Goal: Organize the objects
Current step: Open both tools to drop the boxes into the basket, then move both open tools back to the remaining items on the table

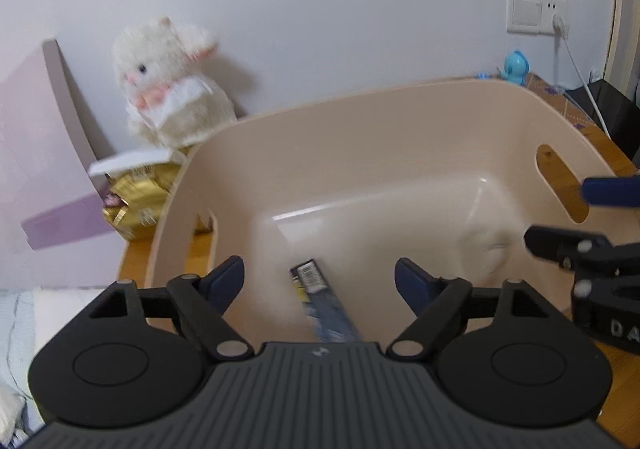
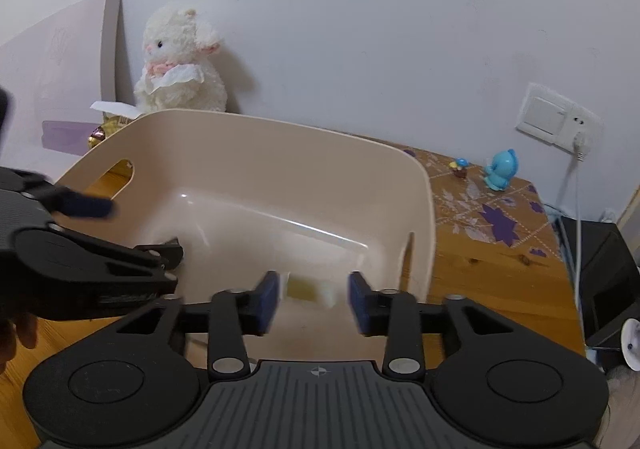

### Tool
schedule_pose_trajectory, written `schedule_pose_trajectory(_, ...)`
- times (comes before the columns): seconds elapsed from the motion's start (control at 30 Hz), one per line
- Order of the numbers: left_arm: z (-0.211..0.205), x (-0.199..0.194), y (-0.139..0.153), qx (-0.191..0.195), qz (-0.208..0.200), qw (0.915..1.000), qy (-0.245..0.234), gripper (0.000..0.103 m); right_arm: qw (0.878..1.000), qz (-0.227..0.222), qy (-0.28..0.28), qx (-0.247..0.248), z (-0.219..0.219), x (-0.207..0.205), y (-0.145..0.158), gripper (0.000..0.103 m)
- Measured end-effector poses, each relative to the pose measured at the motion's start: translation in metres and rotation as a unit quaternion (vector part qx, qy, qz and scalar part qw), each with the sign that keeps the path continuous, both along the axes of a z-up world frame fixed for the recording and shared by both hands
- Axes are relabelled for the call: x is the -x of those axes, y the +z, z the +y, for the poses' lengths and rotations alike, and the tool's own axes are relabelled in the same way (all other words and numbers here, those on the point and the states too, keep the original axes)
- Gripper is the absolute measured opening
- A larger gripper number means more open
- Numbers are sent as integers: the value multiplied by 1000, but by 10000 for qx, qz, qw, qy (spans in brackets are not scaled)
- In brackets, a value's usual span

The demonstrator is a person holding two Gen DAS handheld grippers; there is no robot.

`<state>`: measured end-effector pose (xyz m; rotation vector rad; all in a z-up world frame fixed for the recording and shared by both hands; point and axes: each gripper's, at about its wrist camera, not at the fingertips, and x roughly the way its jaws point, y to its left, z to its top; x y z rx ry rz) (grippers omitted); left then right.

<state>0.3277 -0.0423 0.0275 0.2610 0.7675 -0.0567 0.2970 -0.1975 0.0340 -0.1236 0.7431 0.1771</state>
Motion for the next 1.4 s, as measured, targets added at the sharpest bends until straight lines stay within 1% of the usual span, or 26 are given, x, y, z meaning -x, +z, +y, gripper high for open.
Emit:
schedule_pose_trajectory(0.03, 1, 3, 3, -8, -33, 10000, -11, 84, 10000, -45, -1, -65, -2, 4, 3, 74)
schedule_pose_trajectory(0.17, 11, 16, 16, 148, -186, 9997, 91, 85, 9993, -204, -64, -312, -10, 19, 19, 82)
schedule_pose_trajectory(0.2, 13, 20, 20, 179, -236, 9995, 109, 85, 9990, -260, -85, -361, -13, 25, 23, 89)
schedule_pose_trajectory(0.23, 16, 26, 24, 202, -309, 9992, 131, 86, 9986, -335, -96, -409, -16, 31, 28, 93)
schedule_pose_trajectory(0.33, 24, 44, 33, 261, -444, 9986, 152, 89, 9974, -534, -116, -478, -23, 50, 41, 97)
schedule_pose_trajectory(0.4, 33, 58, 36, 341, -502, 9980, 185, 89, 9965, -663, -107, -503, -28, 62, 46, 100)
schedule_pose_trajectory(0.5, 45, 78, 37, 430, -570, 9971, 247, 89, 9958, -759, -85, -496, -35, 81, 50, 101)
schedule_pose_trajectory(0.63, 52, 103, 32, 336, -579, 9976, 176, 91, 9957, -791, -54, -487, -46, 107, 50, 103)
schedule_pose_trajectory(0.8, 60, 132, 21, 502, -538, 9971, 174, 91, 9959, -704, -55, -562, -60, 135, 45, 103)
schedule_pose_trajectory(0.97, 57, 158, 5, 420, -496, 9979, 66, 91, 9982, -500, -44, -316, -62, 160, 29, 103)
schedule_pose_trajectory(1.03, 58, 165, -1, 443, -455, 9980, 25, 91, 9988, -402, -24, -260, -62, 170, 22, 103)
schedule_pose_trajectory(1.13, 59, 175, -12, 495, -391, 9980, -41, 92, 9994, -250, -17, -221, -62, 185, 11, 103)
schedule_pose_trajectory(1.23, 57, 185, -23, 430, -400, 9981, -165, 92, 9997, -130, -38, -221, -63, 196, -1, 103)
schedule_pose_trajectory(1.3, 56, 191, -31, 394, -386, 9982, -228, 92, 9997, -50, -51, -237, -63, 201, -9, 103)
schedule_pose_trajectory(1.4, 56, 195, -41, 443, -313, 9981, -308, 92, 9997, 60, -71, -242, -61, 205, -22, 103)
